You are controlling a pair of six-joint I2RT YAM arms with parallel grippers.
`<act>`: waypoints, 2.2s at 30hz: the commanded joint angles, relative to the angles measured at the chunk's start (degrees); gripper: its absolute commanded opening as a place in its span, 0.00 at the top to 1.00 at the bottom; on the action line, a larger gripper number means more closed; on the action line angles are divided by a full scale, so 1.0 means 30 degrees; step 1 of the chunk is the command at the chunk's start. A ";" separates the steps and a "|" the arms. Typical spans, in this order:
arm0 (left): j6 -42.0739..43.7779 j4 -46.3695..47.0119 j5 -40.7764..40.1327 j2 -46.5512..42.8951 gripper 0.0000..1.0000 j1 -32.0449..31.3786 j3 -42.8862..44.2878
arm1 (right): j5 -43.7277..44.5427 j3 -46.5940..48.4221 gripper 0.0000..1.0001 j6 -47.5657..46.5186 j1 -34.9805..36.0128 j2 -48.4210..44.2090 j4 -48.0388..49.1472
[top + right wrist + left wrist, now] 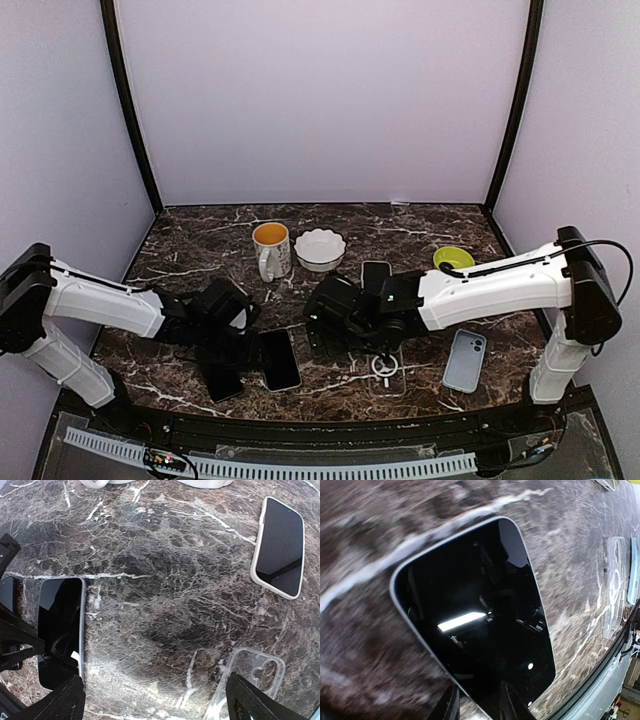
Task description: Put the phone into the phone case
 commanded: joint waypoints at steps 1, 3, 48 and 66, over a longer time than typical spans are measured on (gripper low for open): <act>0.1208 0.0273 0.0387 0.2042 0.70 -0.0265 0.1220 | 0.1104 0.0404 0.02 -0.0080 0.0017 -0.0653 -0.0934; 0.1651 0.0359 0.0701 0.2439 0.70 -0.0268 0.1809 | 0.1134 0.0673 0.01 -0.0070 -0.0157 -0.0674 -0.1091; 0.7112 -0.4318 -0.2358 -0.3547 0.14 0.8597 0.4862 | -0.2648 1.1320 0.03 0.5152 0.1020 1.0831 -0.8464; 0.8286 -0.4610 -0.2073 -0.3666 0.14 0.8579 0.4755 | -0.7148 0.3835 0.38 0.4089 0.1167 0.6006 -0.5880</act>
